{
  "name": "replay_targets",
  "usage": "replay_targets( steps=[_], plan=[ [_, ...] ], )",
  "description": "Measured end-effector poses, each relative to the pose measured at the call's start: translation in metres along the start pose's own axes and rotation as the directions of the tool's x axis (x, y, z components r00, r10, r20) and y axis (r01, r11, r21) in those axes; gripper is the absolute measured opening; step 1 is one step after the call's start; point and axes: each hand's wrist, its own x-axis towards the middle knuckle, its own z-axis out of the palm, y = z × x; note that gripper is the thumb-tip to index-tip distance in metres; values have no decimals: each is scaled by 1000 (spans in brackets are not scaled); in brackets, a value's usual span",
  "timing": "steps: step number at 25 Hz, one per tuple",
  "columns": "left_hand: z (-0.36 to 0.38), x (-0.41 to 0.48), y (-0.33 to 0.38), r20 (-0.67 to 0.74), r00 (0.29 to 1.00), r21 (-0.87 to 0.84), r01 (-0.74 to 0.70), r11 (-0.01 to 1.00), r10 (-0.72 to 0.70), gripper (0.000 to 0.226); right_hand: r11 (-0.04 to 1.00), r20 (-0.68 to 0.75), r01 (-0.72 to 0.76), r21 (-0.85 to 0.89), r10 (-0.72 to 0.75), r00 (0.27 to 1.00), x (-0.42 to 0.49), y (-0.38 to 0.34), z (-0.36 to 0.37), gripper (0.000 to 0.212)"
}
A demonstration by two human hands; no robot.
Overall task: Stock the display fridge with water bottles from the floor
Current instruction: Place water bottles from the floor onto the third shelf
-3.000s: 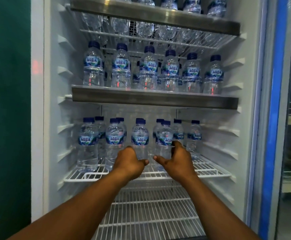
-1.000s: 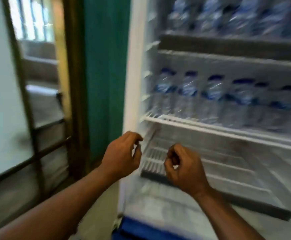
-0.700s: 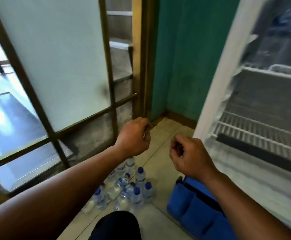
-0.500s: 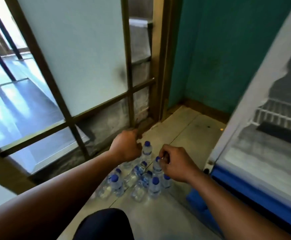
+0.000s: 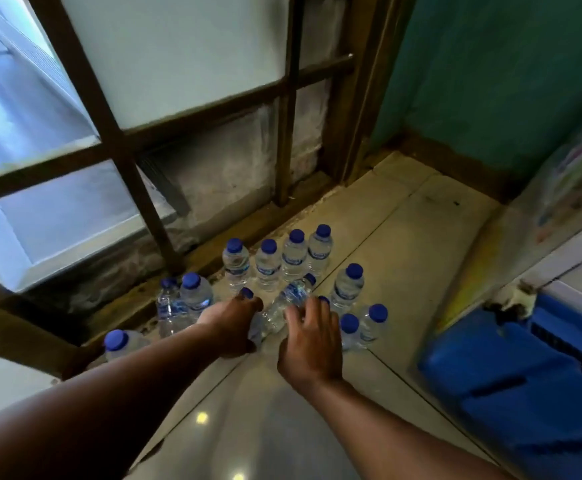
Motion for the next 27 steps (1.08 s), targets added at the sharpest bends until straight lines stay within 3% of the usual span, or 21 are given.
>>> replay_targets(
  steps=[1,4,7,11,16,22,25,27],
  plan=[
    [3,0,-1,-38,999,-35,8,999,-9,60,995,-6,73,-75,-74,997,6,7,-2,56],
    [6,0,1,-100,994,-37,28,999,-32,56,925,325,204,-320,-95,941,32,36,-24,65],
    [-2,-4,10,-91,996,30,14,999,-11,54,776,541,373,-508,-49,839,36,61,-30,51],
    [-27,-10,17,-99,995,77,-4,997,12,52,777,536,411,-477,-114,837,28,66,-22,33],
    [-75,-32,40,-173,983,126,-35,991,57,56,736,523,471,-486,-187,832,24,58,-63,45],
    [-166,-67,109,-245,934,47,-258,965,262,60,949,472,216,-228,-86,877,10,85,-227,60],
    [-224,-94,168,-373,842,-57,-440,896,390,60,997,397,-15,-82,47,917,-21,113,-342,65],
    [-263,-118,210,-470,745,-92,-575,813,473,59,992,285,-123,-1,118,951,-52,132,-419,66]
  ],
)
